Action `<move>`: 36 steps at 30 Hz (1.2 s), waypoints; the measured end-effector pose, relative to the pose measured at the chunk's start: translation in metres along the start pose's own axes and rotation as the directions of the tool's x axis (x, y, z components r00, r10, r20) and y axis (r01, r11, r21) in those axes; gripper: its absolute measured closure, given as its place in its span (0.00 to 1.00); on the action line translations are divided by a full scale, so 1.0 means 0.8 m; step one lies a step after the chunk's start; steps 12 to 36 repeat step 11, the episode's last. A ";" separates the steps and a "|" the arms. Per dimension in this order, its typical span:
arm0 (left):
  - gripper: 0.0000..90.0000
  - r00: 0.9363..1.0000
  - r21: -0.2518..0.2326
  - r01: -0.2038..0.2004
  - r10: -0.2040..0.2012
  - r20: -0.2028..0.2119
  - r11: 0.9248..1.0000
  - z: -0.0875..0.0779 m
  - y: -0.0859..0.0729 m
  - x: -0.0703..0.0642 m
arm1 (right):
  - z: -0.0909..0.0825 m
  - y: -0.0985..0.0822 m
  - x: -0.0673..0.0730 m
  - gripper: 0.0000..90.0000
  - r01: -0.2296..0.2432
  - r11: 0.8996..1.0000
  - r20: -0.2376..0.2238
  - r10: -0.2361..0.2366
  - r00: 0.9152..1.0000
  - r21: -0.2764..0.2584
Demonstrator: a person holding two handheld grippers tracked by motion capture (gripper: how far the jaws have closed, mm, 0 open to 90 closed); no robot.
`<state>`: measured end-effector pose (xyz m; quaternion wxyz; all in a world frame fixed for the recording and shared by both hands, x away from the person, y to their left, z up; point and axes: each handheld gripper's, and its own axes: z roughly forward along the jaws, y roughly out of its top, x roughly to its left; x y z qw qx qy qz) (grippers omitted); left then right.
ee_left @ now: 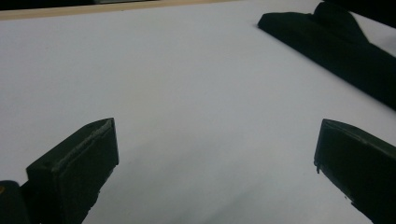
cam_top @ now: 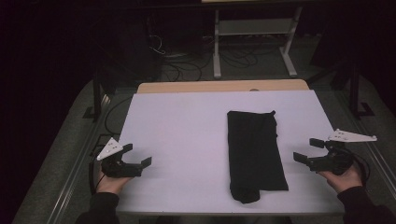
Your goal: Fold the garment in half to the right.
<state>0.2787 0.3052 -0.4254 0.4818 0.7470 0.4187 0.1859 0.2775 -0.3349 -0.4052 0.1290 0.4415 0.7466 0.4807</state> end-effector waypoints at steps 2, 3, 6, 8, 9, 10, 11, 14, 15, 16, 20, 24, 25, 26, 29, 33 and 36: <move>0.00 1.000 -0.001 0.003 -0.003 -0.004 1.000 -0.001 -0.003 0.002 | 0.000 0.000 0.000 0.00 -0.001 1.000 -0.002 0.001 1.000 0.002; 0.00 1.000 -0.002 0.006 -0.006 -0.005 1.000 -0.001 -0.003 0.003 | 0.001 0.000 0.000 0.00 0.000 1.000 -0.002 0.000 1.000 0.002; 0.00 1.000 0.003 0.009 -0.009 -0.005 1.000 -0.001 -0.004 0.005 | 0.003 0.000 0.000 0.00 0.000 1.000 -0.004 0.000 1.000 0.009; 0.00 1.000 0.000 0.003 -0.003 0.005 1.000 0.000 -0.004 0.003 | 0.005 -0.001 0.000 0.00 0.002 1.000 -0.006 -0.002 1.000 0.017; 0.00 1.000 -0.001 -0.001 0.001 0.011 1.000 0.000 -0.004 0.002 | 0.005 -0.001 0.000 0.00 0.005 1.000 -0.006 -0.005 1.000 0.019; 0.00 1.000 0.000 -0.004 0.004 0.017 1.000 0.000 -0.003 0.001 | 0.006 -0.001 0.000 0.00 0.004 1.000 -0.006 -0.004 1.000 0.022; 0.00 1.000 -0.001 -0.005 0.005 0.023 1.000 0.000 -0.003 -0.001 | 0.007 -0.001 -0.001 0.00 0.006 1.000 -0.006 -0.006 1.000 0.022; 0.00 1.000 -0.001 -0.005 0.005 0.023 1.000 0.000 -0.003 -0.001 | 0.007 -0.001 -0.001 0.00 0.006 1.000 -0.006 -0.006 1.000 0.022; 0.00 1.000 -0.001 -0.005 0.005 0.023 1.000 0.000 -0.003 -0.001 | 0.007 -0.001 -0.001 0.00 0.006 1.000 -0.006 -0.006 1.000 0.022; 0.00 1.000 -0.001 -0.005 0.005 0.023 1.000 0.000 -0.003 -0.001 | 0.007 -0.001 -0.001 0.00 0.006 1.000 -0.006 -0.006 1.000 0.022; 0.00 1.000 -0.001 -0.005 0.005 0.023 1.000 0.000 -0.003 -0.001 | 0.007 -0.001 -0.001 0.00 0.006 1.000 -0.006 -0.006 1.000 0.022; 0.00 1.000 -0.001 -0.005 0.005 0.023 1.000 0.000 -0.003 -0.001 | 0.007 -0.001 -0.001 0.00 0.006 1.000 -0.006 -0.006 1.000 0.022; 0.00 1.000 -0.001 -0.005 0.005 0.023 1.000 0.000 -0.003 -0.001 | 0.007 -0.001 -0.001 0.00 0.006 1.000 -0.006 -0.006 1.000 0.022; 0.00 1.000 -0.001 -0.005 0.005 0.023 1.000 0.000 -0.003 -0.001 | 0.007 -0.001 -0.001 0.00 0.006 1.000 -0.006 -0.006 1.000 0.022; 0.00 1.000 -0.001 -0.005 0.005 0.023 1.000 0.000 -0.003 -0.001 | 0.007 -0.001 -0.001 0.00 0.006 1.000 -0.006 -0.006 1.000 0.022; 0.00 1.000 -0.001 -0.005 0.005 0.023 1.000 0.000 -0.003 -0.001 | 0.007 -0.001 -0.001 0.00 0.006 1.000 -0.006 -0.006 1.000 0.022; 0.00 1.000 -0.001 -0.005 0.005 0.023 1.000 0.000 -0.003 -0.001 | 0.007 -0.001 -0.001 0.00 0.006 1.000 -0.006 -0.006 1.000 0.022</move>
